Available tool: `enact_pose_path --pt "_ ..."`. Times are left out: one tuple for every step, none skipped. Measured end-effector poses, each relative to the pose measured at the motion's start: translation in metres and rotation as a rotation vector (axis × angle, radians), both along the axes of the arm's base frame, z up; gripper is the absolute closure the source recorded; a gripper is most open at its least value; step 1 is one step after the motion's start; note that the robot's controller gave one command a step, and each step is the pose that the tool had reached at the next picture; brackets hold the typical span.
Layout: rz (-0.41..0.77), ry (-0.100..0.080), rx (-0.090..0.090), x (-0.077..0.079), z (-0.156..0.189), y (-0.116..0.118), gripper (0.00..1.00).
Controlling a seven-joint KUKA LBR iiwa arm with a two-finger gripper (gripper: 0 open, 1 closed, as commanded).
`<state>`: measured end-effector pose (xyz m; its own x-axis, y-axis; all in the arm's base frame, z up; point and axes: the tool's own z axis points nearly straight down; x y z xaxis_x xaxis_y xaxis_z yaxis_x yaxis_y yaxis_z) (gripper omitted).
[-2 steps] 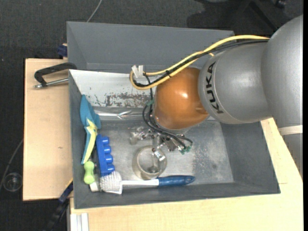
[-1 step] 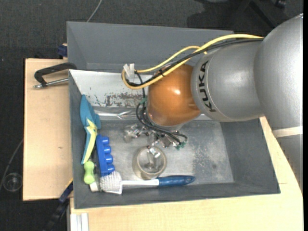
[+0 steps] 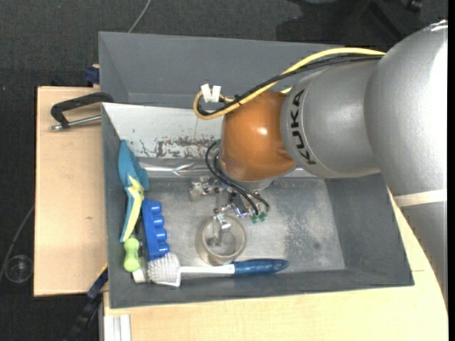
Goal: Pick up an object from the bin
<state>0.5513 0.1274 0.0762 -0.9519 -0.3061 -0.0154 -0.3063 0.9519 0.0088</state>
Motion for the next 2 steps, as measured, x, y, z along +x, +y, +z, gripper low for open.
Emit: enact_pose_path --pt "0.047 -0.003 -0.004 0.003 -0.002 0.022 0.00" --pt "0.323 -0.006 -0.003 -0.015 -0.003 0.044 0.00"
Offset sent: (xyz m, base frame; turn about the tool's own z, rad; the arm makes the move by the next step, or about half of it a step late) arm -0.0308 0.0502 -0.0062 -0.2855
